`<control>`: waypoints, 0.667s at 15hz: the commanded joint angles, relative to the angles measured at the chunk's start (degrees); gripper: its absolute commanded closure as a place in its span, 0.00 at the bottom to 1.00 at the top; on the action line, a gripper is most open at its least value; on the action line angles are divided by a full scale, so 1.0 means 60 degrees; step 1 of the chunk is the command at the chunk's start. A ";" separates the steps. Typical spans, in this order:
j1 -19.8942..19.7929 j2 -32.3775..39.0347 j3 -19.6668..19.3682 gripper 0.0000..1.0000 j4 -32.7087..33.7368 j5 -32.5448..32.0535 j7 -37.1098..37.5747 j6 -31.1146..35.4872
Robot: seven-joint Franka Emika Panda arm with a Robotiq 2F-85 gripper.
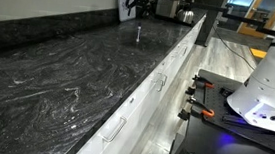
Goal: Move the marker to the right
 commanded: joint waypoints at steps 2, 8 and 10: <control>0.0087 -0.1449 0.0460 0.00 -0.1206 0.0170 -0.1143 -0.0616; 0.0278 -0.2326 0.1301 0.00 -0.1912 0.0762 -0.3364 -0.2251; 0.0348 -0.2478 0.1469 0.00 -0.1997 0.0831 -0.4062 -0.2881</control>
